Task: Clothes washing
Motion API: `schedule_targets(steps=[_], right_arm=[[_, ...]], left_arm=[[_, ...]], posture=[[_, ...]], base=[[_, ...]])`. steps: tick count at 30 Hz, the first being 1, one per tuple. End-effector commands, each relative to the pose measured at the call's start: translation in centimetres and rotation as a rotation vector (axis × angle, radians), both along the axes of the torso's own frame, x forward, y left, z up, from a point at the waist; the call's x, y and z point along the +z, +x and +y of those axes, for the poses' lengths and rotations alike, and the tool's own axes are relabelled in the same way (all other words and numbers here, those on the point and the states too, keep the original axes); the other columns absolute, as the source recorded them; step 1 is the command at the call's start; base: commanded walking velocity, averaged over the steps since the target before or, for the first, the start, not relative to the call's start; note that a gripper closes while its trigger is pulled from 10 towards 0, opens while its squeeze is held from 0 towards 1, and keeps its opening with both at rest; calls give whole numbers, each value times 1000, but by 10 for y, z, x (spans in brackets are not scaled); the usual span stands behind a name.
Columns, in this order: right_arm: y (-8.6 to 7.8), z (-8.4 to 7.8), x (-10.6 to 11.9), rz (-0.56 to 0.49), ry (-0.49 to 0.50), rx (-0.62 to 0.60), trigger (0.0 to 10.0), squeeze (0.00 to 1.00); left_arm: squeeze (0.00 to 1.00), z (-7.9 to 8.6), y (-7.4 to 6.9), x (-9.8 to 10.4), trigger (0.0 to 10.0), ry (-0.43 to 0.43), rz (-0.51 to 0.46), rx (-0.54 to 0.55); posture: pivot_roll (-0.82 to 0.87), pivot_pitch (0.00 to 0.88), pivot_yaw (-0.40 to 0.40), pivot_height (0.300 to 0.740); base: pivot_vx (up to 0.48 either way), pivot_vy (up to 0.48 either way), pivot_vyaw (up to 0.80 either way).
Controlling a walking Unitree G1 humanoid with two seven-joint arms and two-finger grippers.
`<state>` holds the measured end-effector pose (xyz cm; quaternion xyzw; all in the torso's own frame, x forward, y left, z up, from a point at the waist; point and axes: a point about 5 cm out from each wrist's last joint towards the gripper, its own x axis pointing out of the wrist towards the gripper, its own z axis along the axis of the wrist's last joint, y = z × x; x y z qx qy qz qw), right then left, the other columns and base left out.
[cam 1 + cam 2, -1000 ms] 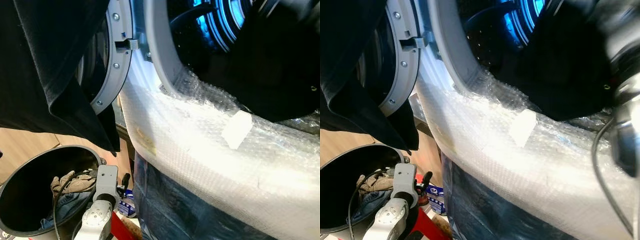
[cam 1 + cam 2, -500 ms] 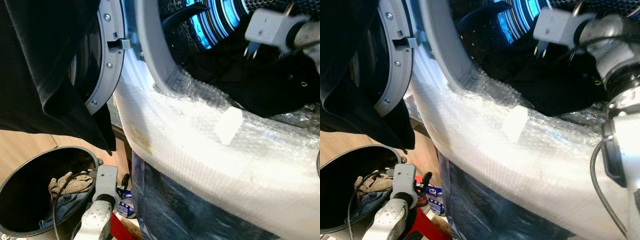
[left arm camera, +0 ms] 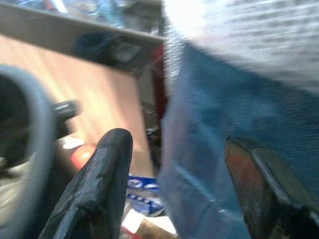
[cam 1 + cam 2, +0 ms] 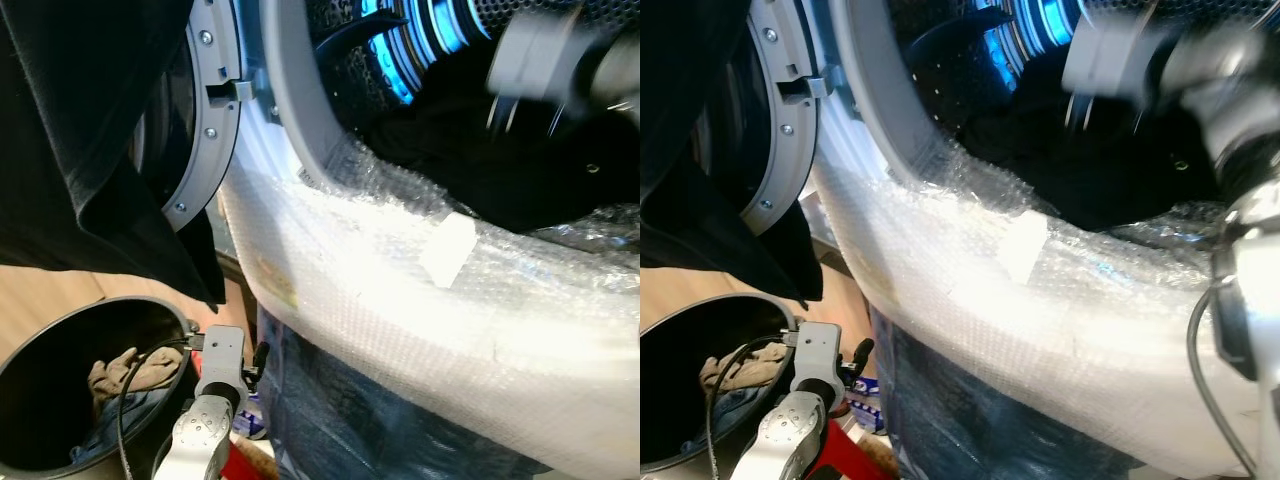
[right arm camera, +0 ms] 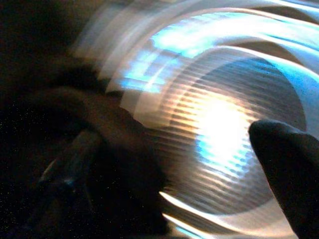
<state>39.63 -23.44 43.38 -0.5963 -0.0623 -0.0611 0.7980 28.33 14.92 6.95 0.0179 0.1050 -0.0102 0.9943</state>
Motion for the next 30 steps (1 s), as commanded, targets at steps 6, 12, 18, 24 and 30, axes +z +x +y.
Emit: schedule_targets(steps=[6,12,18,24,30], right_arm=[[-35,-7,75,-365,363,108,10000,0],[-18,6,50,-234,691,256,10000,0],[-2,38,22,-6,1259,535,10000,0],[-13,48,16,-52,1298,674,10000,0],[-48,55,7,-147,1382,846,10000,0]], left_arm=[[0,6,-1,-2,10000,-6,8,23],[0,3,-3,-4,10000,-11,16,16],[0,2,-3,-5,10000,-13,19,15],[0,2,-3,-6,10000,-17,19,22],[0,0,-5,-8,10000,-24,23,26]], posture=[[-57,2,2,740],[-65,4,-1,740],[-72,9,-3,740],[-67,12,-10,740],[-76,13,-10,740]], base=[[0,0,0],[0,0,0],[0,0,0],[0,0,0],[0,0,0]])
